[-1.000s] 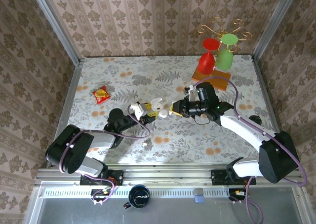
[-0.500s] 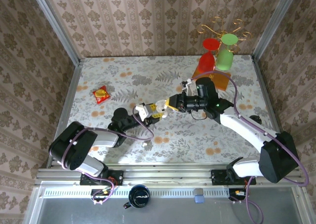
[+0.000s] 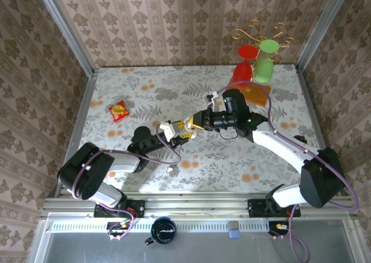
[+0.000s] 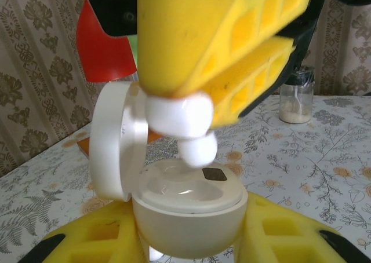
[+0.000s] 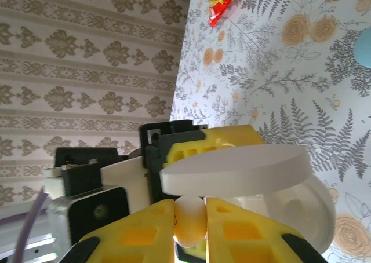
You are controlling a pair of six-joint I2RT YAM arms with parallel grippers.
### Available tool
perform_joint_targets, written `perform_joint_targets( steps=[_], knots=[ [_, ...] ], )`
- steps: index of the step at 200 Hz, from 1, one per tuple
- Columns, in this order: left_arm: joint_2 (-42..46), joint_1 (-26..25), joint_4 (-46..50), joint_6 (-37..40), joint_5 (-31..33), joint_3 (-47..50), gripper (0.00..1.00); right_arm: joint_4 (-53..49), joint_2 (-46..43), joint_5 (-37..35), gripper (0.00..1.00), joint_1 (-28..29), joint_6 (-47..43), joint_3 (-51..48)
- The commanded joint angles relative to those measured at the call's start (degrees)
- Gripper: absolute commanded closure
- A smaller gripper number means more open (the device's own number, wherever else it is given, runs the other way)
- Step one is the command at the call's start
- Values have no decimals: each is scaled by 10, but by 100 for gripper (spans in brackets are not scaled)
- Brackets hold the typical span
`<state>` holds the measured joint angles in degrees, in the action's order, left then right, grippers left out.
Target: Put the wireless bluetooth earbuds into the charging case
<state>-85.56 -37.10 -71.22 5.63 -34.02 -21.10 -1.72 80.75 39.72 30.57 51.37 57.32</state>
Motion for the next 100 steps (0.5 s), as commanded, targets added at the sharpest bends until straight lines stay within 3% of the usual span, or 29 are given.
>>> perform_joint_targets(
  steps=[1, 66, 100],
  knots=[
    [-1, -5, -23, -17, 2, -20, 82, -18, 9, -10, 82, 5, -18, 15],
    [-2, -6, -23, -28, 10, -25, 83, -25, 21, -17, 81, 7, -23, 10],
    [-4, -7, -23, -27, 7, -27, 83, -40, 21, -29, 72, 8, -31, 10]
  ],
)
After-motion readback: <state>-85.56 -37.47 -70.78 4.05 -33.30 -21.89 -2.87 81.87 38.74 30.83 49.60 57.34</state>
